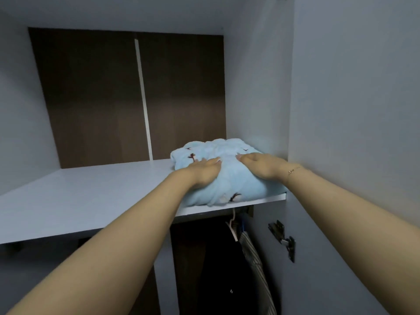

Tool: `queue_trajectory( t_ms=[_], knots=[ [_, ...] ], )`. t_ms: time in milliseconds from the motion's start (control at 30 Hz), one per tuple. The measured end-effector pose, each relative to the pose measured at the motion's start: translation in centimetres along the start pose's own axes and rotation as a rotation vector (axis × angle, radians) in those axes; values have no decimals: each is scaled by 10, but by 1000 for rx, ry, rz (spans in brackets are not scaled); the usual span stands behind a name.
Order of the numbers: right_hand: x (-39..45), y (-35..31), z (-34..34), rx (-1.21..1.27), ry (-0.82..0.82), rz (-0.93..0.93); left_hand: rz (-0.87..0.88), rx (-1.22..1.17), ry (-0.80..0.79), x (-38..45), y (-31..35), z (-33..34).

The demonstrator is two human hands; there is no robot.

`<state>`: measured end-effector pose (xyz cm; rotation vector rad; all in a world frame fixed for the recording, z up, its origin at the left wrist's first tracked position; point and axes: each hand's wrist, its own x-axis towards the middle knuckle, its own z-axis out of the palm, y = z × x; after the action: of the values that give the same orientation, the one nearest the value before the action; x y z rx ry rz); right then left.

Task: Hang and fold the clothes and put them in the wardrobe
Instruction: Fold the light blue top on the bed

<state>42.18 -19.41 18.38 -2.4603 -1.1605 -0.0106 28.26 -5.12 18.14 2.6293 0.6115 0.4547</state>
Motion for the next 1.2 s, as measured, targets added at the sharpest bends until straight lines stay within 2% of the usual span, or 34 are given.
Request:
queue_trajectory(
  t_ms=[100, 200, 300, 367, 433, 533, 667, 767, 900, 1200],
  knots=[
    [-10, -3, 0, -68, 80, -16, 22, 22, 49, -13, 6, -1],
    [-25, -11, 6, -62, 275, -20, -95, 138, 17, -27, 12, 2],
    [-57, -18, 16, -6, 411, -49, -104, 246, 169, -64, 27, 6],
    [-94, -11, 25, 85, 400, -158, -30, 421, 288, -104, 24, 13],
    [-146, -2, 40, 205, 319, -277, 40, 576, 299, -153, 10, 28],
    [-226, 2, 72, 234, 208, -336, 126, 552, 288, -222, -11, 59],
    [-306, -7, 115, 42, 213, -150, 213, 451, 337, -292, -31, 96],
    [-362, -16, 144, -162, 264, 38, 260, 384, 269, -341, -47, 122],
    [-452, -34, 178, -237, 255, 253, 430, 343, 134, -395, -60, 149],
    [-688, -75, 205, -295, 300, 848, 924, 165, -205, -515, 17, 210]
  ],
)
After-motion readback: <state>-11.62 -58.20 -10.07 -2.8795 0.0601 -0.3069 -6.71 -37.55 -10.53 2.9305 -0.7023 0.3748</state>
